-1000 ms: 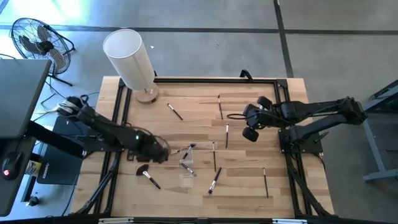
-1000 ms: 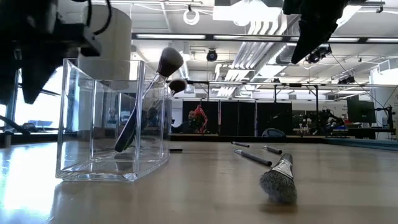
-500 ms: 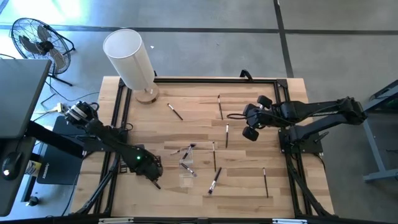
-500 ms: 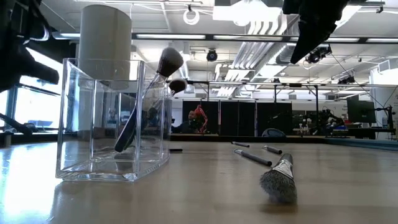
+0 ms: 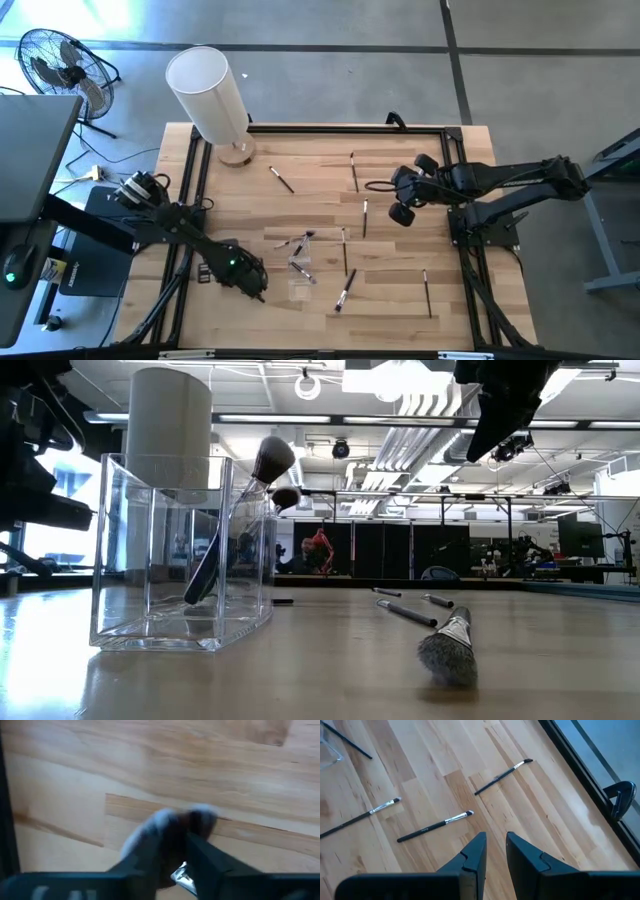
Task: Put items in baskets/containers
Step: Put the highlighter brush into the transparent organizer
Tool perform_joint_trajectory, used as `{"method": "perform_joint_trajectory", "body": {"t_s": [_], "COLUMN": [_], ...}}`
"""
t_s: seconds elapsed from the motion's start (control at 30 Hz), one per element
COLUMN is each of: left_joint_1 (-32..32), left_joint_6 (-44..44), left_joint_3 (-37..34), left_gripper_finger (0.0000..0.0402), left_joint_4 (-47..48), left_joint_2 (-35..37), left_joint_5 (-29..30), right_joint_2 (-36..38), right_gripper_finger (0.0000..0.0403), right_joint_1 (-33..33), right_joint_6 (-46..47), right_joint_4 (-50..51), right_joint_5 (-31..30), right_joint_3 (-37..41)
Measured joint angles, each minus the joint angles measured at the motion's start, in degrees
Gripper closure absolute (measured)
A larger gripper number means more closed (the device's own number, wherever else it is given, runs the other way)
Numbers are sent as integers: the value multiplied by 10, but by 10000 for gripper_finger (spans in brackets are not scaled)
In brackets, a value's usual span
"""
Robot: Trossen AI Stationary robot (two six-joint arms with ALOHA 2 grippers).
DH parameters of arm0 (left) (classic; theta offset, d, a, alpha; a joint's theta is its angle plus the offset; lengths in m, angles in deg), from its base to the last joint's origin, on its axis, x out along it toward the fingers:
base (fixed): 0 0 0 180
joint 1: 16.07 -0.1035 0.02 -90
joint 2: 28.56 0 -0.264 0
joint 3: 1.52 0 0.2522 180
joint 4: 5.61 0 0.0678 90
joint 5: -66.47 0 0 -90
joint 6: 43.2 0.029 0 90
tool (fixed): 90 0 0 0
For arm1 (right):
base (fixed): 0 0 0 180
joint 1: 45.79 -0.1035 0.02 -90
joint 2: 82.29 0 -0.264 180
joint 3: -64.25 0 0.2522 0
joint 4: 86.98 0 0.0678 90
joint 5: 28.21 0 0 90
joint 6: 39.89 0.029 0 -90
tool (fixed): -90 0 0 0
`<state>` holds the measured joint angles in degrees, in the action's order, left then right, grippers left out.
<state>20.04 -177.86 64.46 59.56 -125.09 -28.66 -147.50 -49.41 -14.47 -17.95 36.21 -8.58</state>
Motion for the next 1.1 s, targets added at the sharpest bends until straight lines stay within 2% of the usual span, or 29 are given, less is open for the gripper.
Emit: {"method": "perform_joint_trajectory", "body": {"t_s": [0.1, 0.17, 0.27, 0.37, 0.63, 0.73, 0.87, 0.97, 1.1], "left_joint_1": [-6, -11, -26, -31, -27, -26, -25, -18, -20], "left_joint_6": [25, 48, 115, 149, 236, 289, 381, 502, 673], "left_joint_3": [0, -1, -1, 22, 207, 277, 345, 383, 394], "left_gripper_finger": [385, 386, 393, 396, 399, 400, 400, 401, 401], "left_joint_4": [15, 40, 50, 72, 313, 364, 372, 355, 251], "left_joint_2": [-1, -1, -2, 1, 4, 5, 5, 5, 5], "left_joint_5": [23, 48, 55, 77, 255, 327, 437, 513, 578], "right_joint_2": [0, 0, 0, 0, 0, 0, 0, 0, 0], "right_gripper_finger": [336, 336, 336, 336, 336, 336, 336, 336, 336], "right_joint_1": [0, -1, -1, -1, -1, -1, -1, -1, -1], "right_joint_6": [1, 1, 1, 1, 8, 12, 15, 16, 16], "right_joint_4": [-1, -4, -4, -4, -3, -3, -3, -3, -3], "right_joint_5": [1, 1, -1, 0, 0, 0, 0, 0, 0], "right_joint_3": [0, 0, 0, 0, 0, 0, 0, 0, 0]}}
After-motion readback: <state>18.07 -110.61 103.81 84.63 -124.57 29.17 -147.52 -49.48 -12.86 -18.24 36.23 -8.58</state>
